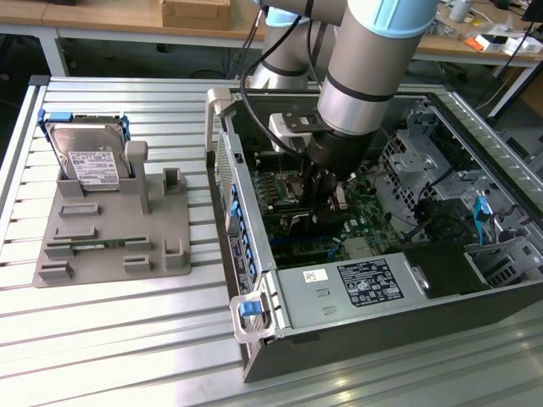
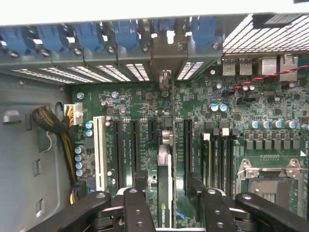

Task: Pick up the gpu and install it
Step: 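Insert the gpu into the slot, then press down on the gpu until it lock into place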

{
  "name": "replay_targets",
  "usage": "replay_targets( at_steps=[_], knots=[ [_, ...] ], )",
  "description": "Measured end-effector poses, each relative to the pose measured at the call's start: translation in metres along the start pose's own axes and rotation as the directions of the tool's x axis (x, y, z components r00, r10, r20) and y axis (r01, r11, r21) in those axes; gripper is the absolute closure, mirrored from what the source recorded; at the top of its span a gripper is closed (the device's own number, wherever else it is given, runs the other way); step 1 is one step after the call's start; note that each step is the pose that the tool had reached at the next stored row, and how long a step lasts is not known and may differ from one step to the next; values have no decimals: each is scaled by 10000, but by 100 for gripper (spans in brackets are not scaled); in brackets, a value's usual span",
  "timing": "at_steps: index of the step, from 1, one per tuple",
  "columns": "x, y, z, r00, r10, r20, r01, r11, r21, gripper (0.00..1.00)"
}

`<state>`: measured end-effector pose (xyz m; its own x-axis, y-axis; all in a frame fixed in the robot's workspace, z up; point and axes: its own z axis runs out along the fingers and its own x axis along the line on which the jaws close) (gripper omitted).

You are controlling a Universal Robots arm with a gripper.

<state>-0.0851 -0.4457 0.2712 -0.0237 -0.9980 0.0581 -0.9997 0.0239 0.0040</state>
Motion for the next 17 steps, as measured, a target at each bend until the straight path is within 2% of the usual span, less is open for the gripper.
replay_targets(
  at_steps=[5,8,9,10,12,17],
  knots=[
    [-41,4,-268,10000,1,2,-1,10000,5,55],
    [-81,7,-410,10000,-1,0,1,10000,5,75],
    [-74,18,-545,10000,-10,1,10,10000,7,87],
    [-68,20,-634,10000,-15,0,15,10000,8,89],
    [-65,23,-686,10000,-13,1,13,10000,8,89],
    [-65,38,-691,10000,-12,0,12,10000,7,89]
  ],
)
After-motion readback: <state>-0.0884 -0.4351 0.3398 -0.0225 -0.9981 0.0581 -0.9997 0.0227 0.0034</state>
